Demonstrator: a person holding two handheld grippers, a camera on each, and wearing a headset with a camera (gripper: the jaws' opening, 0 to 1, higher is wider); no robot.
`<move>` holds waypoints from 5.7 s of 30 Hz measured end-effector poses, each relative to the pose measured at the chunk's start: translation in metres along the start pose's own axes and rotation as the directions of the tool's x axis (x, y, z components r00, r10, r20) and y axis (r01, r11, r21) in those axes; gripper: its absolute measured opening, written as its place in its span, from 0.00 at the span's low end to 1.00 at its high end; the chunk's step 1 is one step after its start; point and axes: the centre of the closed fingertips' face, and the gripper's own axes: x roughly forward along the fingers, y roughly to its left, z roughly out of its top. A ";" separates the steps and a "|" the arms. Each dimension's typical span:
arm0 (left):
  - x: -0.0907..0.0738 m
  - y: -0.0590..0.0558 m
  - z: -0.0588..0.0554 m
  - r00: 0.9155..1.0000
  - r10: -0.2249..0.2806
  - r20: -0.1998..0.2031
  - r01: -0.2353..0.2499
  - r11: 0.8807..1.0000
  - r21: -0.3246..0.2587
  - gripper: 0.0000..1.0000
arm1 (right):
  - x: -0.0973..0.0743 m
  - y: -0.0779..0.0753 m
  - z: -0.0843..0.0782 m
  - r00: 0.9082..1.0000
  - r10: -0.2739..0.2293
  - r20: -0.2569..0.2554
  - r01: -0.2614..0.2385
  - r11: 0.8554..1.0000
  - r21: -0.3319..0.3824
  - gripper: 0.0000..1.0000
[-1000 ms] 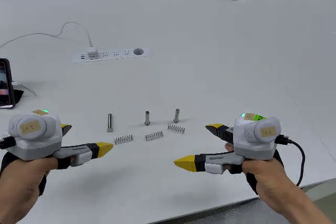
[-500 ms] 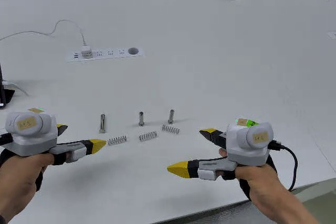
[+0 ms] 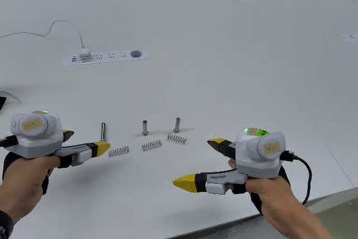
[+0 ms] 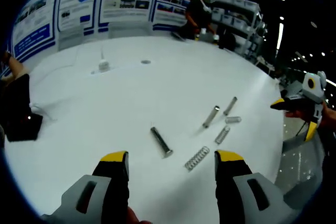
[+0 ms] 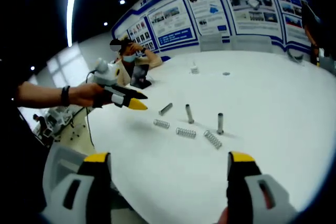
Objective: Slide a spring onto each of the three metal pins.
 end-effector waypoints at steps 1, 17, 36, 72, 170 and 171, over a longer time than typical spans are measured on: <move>0.002 0.001 0.001 1.000 0.000 0.000 0.000 1.000 -0.003 0.67 | 0.000 0.000 -0.001 1.000 -0.001 -0.001 0.001 1.000 0.001 0.93; 0.038 0.013 0.004 1.000 0.011 -0.022 -0.012 0.999 -0.032 0.47 | -0.008 0.000 -0.009 1.000 -0.027 -0.001 0.027 0.999 0.027 0.91; 0.074 0.021 0.007 0.995 0.050 -0.083 -0.050 0.999 -0.005 0.26 | -0.010 -0.004 -0.014 0.999 -0.039 -0.010 0.039 0.998 0.048 0.90; 0.079 0.007 -0.007 0.981 0.043 -0.188 0.014 0.957 0.289 0.09 | -0.002 0.000 -0.019 1.000 -0.009 -0.021 0.010 0.997 0.077 0.89; 0.013 0.004 -0.005 0.985 0.161 -0.055 -0.149 0.973 0.176 0.09 | -0.001 0.009 -0.014 1.000 0.019 -0.006 -0.019 0.997 0.068 0.88; 0.013 0.004 -0.006 0.985 0.162 -0.055 -0.150 0.973 0.177 0.09 | -0.001 0.009 -0.014 1.000 0.021 -0.007 -0.020 0.997 0.068 0.88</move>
